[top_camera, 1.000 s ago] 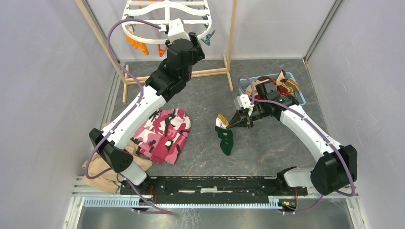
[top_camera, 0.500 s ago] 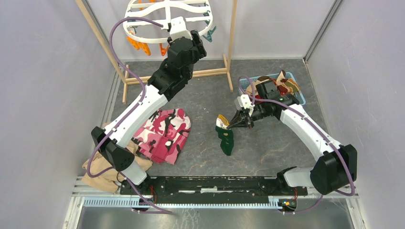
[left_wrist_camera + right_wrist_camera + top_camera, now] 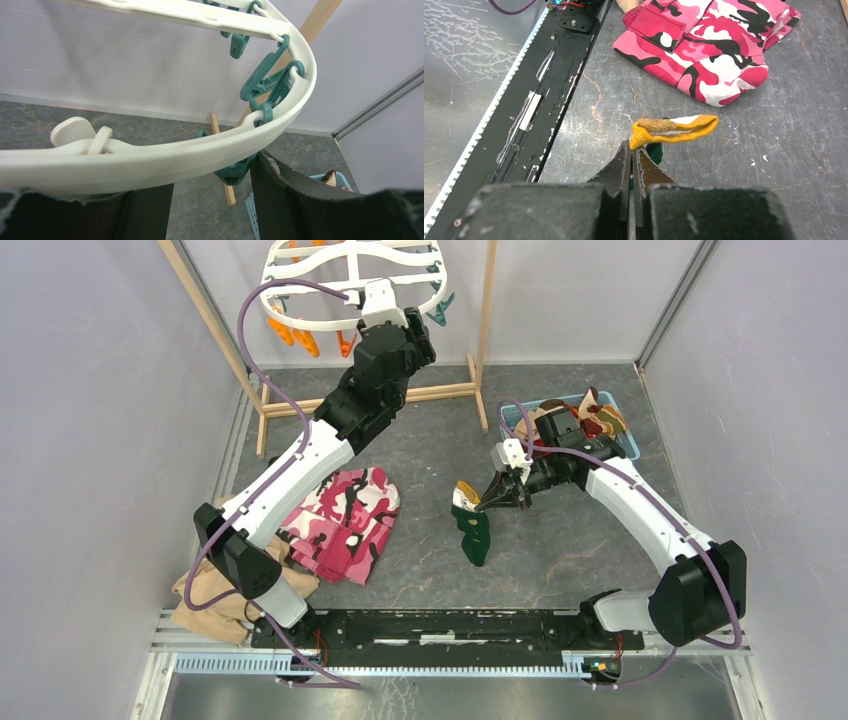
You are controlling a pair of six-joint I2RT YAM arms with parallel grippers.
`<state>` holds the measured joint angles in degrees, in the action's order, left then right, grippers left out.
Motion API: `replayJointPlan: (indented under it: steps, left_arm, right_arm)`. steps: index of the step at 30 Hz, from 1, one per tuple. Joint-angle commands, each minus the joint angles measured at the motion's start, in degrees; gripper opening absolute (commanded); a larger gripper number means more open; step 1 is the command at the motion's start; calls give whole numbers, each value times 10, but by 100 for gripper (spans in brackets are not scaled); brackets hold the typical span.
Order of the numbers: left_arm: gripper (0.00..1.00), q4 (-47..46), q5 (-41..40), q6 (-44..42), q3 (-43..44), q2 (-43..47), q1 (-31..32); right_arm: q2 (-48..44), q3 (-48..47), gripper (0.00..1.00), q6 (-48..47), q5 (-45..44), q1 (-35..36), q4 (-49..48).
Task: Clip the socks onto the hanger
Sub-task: Open the clamp at the hanger.
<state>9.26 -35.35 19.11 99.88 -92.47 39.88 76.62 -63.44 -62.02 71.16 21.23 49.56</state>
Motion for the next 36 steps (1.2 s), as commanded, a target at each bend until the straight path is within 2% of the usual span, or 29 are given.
replayJointPlan:
  steps: [1,36]
  left_arm:
    - [61,-45,5,-32,1,15,-5]
    - [61,-50,31,-29,8,29,-5]
  right_arm:
    - [2,-24,0,-15,22,-3,10]
    - [9,-29,0,-28,24,-3,23]
